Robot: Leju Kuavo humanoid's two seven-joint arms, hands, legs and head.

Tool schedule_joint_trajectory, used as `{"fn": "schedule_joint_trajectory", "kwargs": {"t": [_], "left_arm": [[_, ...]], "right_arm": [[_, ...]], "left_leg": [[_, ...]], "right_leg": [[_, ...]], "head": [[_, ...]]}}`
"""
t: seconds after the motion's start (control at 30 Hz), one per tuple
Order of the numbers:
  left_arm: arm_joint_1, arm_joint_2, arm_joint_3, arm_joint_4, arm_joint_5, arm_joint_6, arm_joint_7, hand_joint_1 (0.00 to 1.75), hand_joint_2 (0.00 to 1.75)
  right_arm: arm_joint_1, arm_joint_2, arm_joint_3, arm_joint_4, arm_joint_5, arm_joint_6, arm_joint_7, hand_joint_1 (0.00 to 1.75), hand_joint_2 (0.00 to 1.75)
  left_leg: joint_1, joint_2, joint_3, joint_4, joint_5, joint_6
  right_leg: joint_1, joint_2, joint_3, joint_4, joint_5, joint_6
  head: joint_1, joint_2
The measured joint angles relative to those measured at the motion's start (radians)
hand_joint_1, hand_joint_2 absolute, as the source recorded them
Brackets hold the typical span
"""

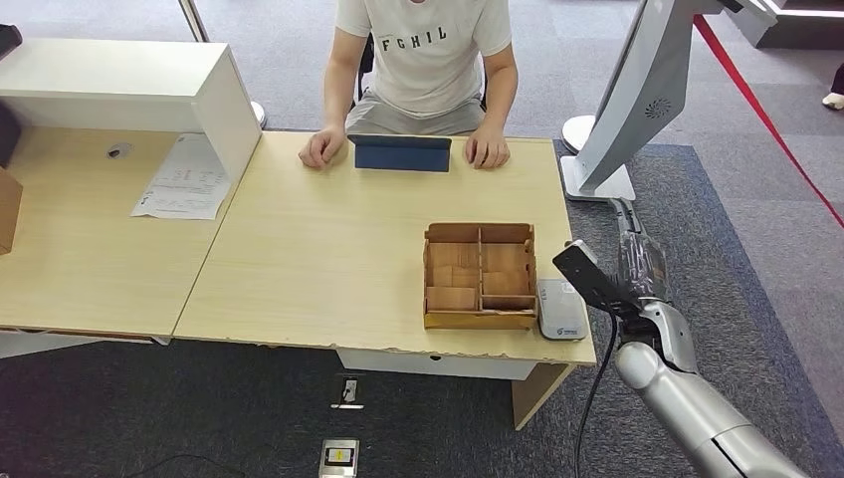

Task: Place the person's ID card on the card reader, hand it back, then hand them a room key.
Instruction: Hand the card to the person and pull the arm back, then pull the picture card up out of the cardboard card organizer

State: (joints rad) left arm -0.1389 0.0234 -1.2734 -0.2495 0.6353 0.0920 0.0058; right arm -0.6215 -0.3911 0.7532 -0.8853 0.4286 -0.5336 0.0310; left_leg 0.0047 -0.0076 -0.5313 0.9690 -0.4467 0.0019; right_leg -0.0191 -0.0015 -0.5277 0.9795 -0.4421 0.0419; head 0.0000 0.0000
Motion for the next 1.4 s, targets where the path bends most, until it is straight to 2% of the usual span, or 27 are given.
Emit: {"fn": "schedule_joint_trajectory", "kwargs": {"t": [0.2,0.4,0.57,1.0,1.4], "left_arm": [[0.0,0.0,0.0,0.0,0.0,-0.002,-0.002,0.0,0.0],[0.0,0.001,0.0,0.0,0.014,0.002,-0.01,0.0,0.0],[0.0,0.001,0.0,0.0,0.032,0.013,-0.008,0.0,0.0],[0.001,-0.005,0.006,-0.001,0.075,0.038,0.001,0.0,0.0],[0.001,-0.005,0.01,-0.002,0.077,0.04,0.005,0.0,0.0]], "right_arm": [[0.013,-0.007,-0.003,-0.019,0.012,-0.001,0.006,0.0,1.75],[0.09,-0.043,-0.011,-0.189,0.207,0.019,0.082,0.0,1.75],[0.098,-0.042,-0.008,-0.233,0.253,0.047,0.091,0.0,1.75],[0.099,-0.034,0.033,-0.311,0.308,0.2,0.092,0.0,1.75],[0.108,-0.022,0.066,-0.338,0.319,0.247,0.091,0.0,1.75]], "left_leg": [[0.0,0.0,0.0,0.0,0.0,0.0],[0.0,0.0,0.0,0.0,0.0,0.0],[0.0,0.0,0.0,0.0,0.0,0.0],[0.0,0.0,0.0,0.0,0.0,0.0],[0.0,0.0,0.0,0.0,0.0,0.0]], "right_leg": [[0.0,0.0,0.0,0.0,0.0,0.0],[0.0,0.0,0.0,0.0,0.0,0.0],[0.0,0.0,0.0,0.0,0.0,0.0],[0.0,0.0,0.0,0.0,0.0,0.0],[0.0,0.0,0.0,0.0,0.0,0.0]], "head": [[0.0,0.0],[0.0,0.0],[0.0,0.0],[0.0,0.0],[0.0,0.0]]}}
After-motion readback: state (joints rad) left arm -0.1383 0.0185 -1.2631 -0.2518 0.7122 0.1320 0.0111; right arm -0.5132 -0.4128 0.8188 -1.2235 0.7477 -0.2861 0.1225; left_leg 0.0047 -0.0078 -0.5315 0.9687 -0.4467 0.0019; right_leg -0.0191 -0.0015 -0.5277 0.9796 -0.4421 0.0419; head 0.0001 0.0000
